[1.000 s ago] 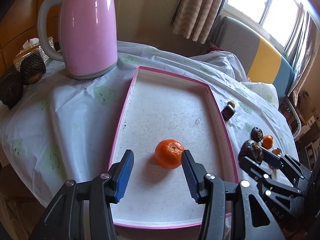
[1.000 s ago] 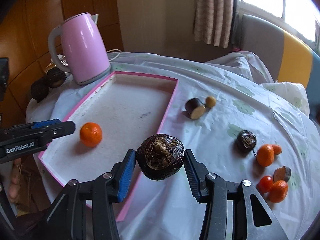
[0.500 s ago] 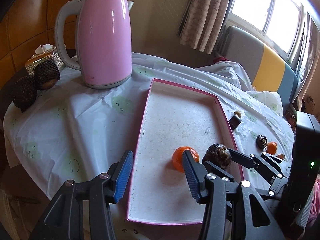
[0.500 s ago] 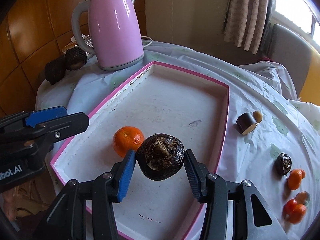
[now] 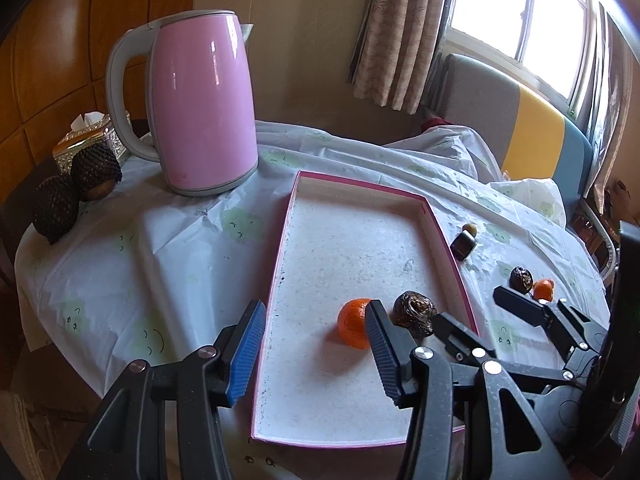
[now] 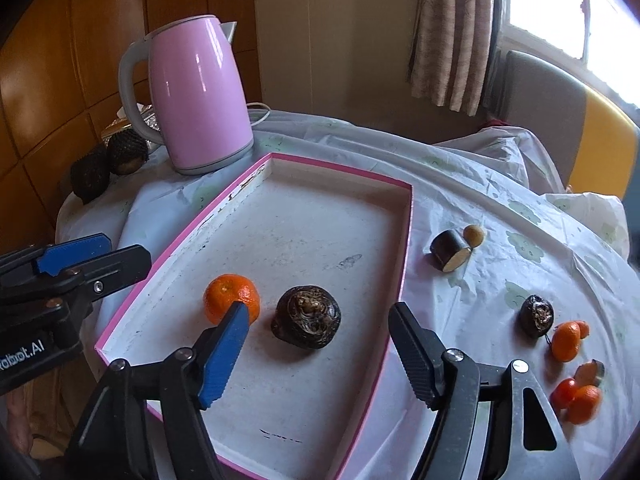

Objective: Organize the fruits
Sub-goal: 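Move both open grippers back toward the remaining produce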

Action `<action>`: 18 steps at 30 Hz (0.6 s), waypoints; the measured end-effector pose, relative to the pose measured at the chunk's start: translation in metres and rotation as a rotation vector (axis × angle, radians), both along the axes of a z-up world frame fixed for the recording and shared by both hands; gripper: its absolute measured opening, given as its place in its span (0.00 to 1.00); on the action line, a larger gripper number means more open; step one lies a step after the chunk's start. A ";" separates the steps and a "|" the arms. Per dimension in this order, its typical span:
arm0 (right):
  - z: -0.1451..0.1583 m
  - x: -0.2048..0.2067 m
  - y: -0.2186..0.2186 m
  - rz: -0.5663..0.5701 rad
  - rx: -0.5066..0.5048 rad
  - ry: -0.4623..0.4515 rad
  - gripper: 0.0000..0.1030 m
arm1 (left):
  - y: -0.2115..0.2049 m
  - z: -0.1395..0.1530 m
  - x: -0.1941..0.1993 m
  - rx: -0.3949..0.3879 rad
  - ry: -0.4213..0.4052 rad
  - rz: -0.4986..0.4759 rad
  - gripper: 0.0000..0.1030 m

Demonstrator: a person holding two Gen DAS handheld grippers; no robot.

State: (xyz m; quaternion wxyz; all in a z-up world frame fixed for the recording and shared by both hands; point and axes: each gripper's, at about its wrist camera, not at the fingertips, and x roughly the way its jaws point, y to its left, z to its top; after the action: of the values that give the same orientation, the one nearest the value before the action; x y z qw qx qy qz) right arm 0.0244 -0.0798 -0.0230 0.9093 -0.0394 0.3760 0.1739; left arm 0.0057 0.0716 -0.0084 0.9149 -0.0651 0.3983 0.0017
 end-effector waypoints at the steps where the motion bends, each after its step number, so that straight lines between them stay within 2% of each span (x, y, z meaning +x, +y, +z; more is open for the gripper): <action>1: 0.001 -0.001 -0.004 -0.016 0.002 -0.008 0.74 | -0.002 0.000 0.000 0.003 -0.001 -0.004 0.51; 3: 0.003 -0.004 -0.013 -0.044 0.008 -0.021 0.77 | -0.006 0.001 -0.001 0.006 -0.005 -0.013 0.52; 6: 0.005 -0.009 -0.025 -0.086 0.014 -0.049 0.87 | -0.013 0.002 -0.003 0.006 -0.022 -0.049 0.55; 9: 0.012 -0.018 -0.038 -0.165 -0.009 -0.131 0.98 | -0.023 0.006 -0.007 0.000 -0.058 -0.112 0.58; 11: 0.017 -0.027 -0.046 -0.218 -0.035 -0.200 1.00 | -0.031 0.010 -0.009 0.001 -0.091 -0.158 0.63; 13: 0.019 -0.031 -0.054 -0.270 -0.073 -0.231 1.00 | -0.038 0.012 -0.010 -0.018 -0.103 -0.198 0.67; 15: 0.018 -0.030 -0.063 -0.323 -0.121 -0.224 1.00 | -0.043 0.014 -0.011 -0.043 -0.110 -0.218 0.67; 18: 0.013 -0.027 -0.087 -0.346 -0.056 -0.164 1.00 | -0.048 0.018 -0.009 -0.066 -0.121 -0.238 0.74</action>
State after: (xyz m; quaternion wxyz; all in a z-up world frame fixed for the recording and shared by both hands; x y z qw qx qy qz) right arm -0.0024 -0.1665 -0.0103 0.9517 -0.0134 0.3066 0.0006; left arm -0.0033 0.0239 0.0092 0.9284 -0.0473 0.3473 -0.1236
